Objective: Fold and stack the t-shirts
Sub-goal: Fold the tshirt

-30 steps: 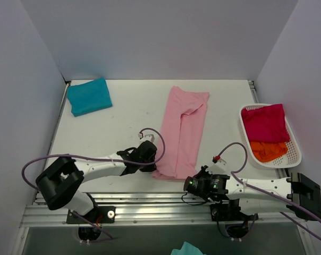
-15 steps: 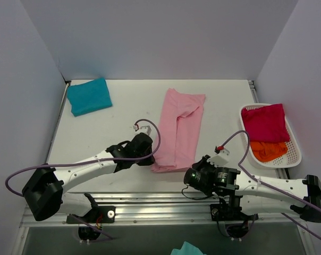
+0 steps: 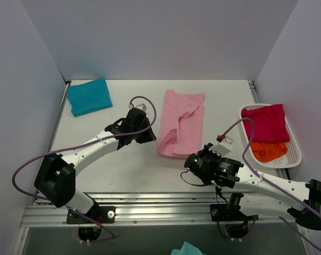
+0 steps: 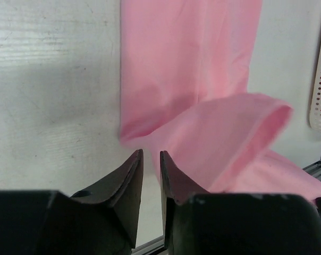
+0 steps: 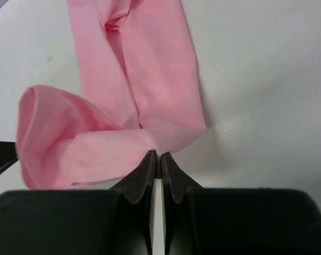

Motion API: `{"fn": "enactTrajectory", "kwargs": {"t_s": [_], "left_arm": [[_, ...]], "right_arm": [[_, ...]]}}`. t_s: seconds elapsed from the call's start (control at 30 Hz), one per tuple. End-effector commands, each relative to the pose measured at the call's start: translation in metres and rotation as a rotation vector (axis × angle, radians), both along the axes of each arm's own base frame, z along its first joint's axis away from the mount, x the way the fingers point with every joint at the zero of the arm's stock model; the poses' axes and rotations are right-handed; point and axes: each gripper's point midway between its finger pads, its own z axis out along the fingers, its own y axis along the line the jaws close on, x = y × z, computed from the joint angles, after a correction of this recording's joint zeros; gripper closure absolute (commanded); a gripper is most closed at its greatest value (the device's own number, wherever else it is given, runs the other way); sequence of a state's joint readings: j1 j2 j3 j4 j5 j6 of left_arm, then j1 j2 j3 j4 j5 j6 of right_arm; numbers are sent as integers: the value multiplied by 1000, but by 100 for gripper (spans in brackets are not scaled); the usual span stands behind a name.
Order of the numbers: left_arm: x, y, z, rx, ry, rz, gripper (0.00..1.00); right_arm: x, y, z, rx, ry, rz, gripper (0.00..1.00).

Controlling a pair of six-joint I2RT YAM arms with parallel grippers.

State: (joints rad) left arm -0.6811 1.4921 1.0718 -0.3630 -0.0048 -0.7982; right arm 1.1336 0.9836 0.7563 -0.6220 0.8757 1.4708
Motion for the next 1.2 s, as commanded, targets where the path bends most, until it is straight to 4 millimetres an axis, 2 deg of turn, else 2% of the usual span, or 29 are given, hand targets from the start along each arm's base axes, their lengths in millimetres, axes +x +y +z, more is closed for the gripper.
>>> {"fn": "enactTrajectory", "kwargs": {"t_s": [0.0,0.17,0.2,0.23,0.27,0.43,0.5,0.53,0.57,0.7,0.73,0.9,1.0,1.03,1.07,1.1,1.17], "left_arm": [[16,-22,30,-74,-52,-74,72],[37,-37,41,-109,-57,-105,69],[38,-40,42,-118,-53,-120,69],[42,-42,38,-113,-46,-124,69],[48,-43,44,-121,-55,-122,69],[52,-51,47,-148,-63,-151,69],[50,-51,42,-141,-59,-153,63],[52,-50,40,-131,-72,-157,57],[51,-52,38,-125,-77,-168,44],[38,-57,16,-81,-98,-234,25],[34,-65,18,-90,-127,-262,23],[13,-91,2,-73,-118,-340,21],[4,-114,-9,-57,-94,-389,22],[1,-119,-19,-41,-78,-399,23],[-3,-128,-17,-41,-85,-415,23],[-3,-131,-23,-28,-81,-412,24],[-2,-139,-22,-23,-93,-417,24]], "right_arm": [[18,-13,12,-86,-41,-28,100],[42,-15,12,-96,-30,-62,100],[49,-20,11,-116,-22,-76,100],[53,-19,11,-111,-19,-79,100],[59,-15,8,-105,-10,-78,100],[73,-11,2,-125,12,-88,100],[75,-8,0,-126,14,-86,100],[76,-8,0,-127,15,-85,100],[77,-9,-1,-129,17,-88,100],[75,-10,-4,-130,24,-86,100],[74,-11,-4,-128,25,-86,100],[67,-18,-11,-119,32,-90,100],[63,-21,-14,-106,32,-92,100],[60,-24,-18,-106,35,-95,100],[59,-25,-20,-104,36,-94,100],[59,-26,-21,-102,39,-97,100],[57,-28,-25,-100,44,-97,100]]}}
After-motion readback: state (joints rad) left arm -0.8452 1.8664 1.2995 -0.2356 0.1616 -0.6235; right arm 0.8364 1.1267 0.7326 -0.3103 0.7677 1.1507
